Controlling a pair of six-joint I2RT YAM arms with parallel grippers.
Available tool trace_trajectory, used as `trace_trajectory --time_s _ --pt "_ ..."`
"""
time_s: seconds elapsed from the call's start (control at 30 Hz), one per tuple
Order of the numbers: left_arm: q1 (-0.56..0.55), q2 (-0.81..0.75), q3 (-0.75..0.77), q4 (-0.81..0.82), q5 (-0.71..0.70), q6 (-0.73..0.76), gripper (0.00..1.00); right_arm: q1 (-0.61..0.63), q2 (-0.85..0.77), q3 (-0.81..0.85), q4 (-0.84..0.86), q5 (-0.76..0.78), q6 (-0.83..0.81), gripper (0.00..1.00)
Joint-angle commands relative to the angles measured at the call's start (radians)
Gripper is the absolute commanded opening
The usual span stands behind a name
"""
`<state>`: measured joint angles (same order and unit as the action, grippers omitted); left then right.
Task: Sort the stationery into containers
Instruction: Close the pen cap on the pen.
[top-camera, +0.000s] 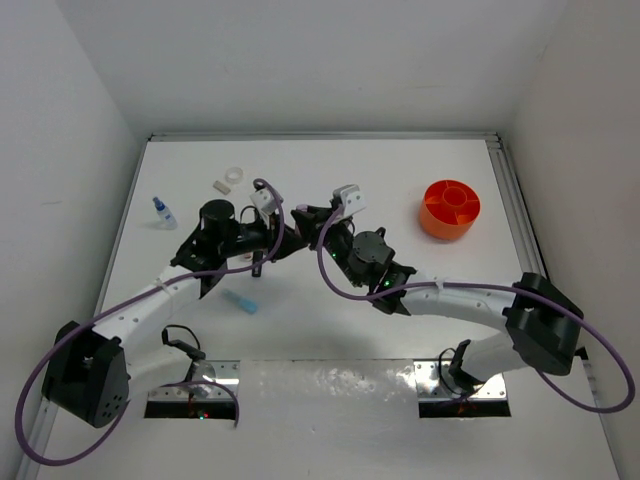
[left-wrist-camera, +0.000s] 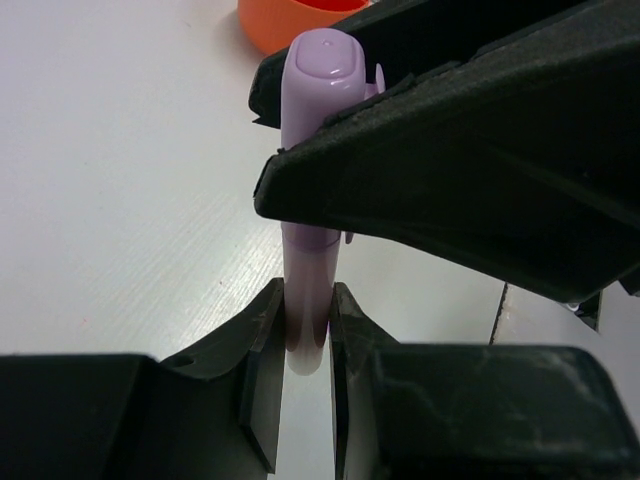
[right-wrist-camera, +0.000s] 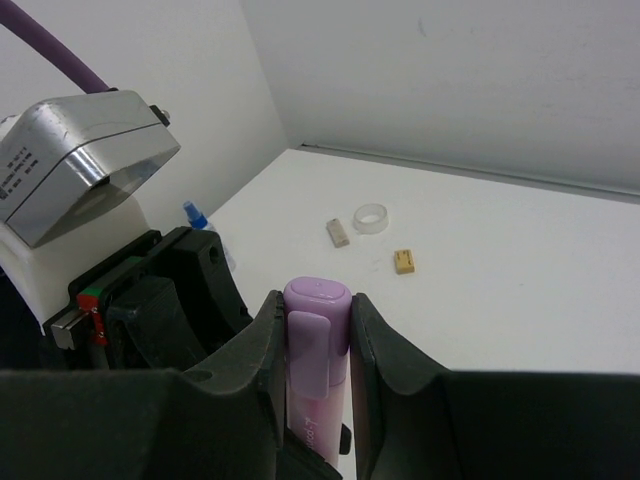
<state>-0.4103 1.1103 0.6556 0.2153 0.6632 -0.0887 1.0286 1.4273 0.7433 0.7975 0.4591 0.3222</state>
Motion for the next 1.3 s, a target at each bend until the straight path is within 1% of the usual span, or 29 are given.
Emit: trace_trajectory --time_s 0.0,0.27,0.7,1.0,1.1,1.27 --pt "0.071 -0.053 0.099 0.466 -0.145 -0.054 0.00 0.096 0.097 -0.133 -0.440 -0.137 0.025 0.00" --pt "0.097 -0.047 0.088 0.472 -0.154 -0.051 0.00 0.111 0.097 -0.177 -0.451 -0.143 0.041 0.00" --pt "0.102 -0.047 0.079 0.501 -0.189 -0.034 0.00 0.143 0.162 -0.162 -0.471 -0.158 0.032 0.00" --pt "0.113 -0.053 0.073 0.498 -0.189 -0.033 0.00 0.159 0.168 -0.183 -0.488 -0.160 0.032 0.00" --pt "0.110 -0.058 0.069 0.499 -0.145 -0.022 0.00 0.156 0.162 -0.168 -0.488 -0.154 0.032 0.00" --pt "0.096 -0.078 0.039 0.470 -0.079 -0.008 0.00 0.146 0.113 -0.067 -0.530 -0.174 -0.027 0.00"
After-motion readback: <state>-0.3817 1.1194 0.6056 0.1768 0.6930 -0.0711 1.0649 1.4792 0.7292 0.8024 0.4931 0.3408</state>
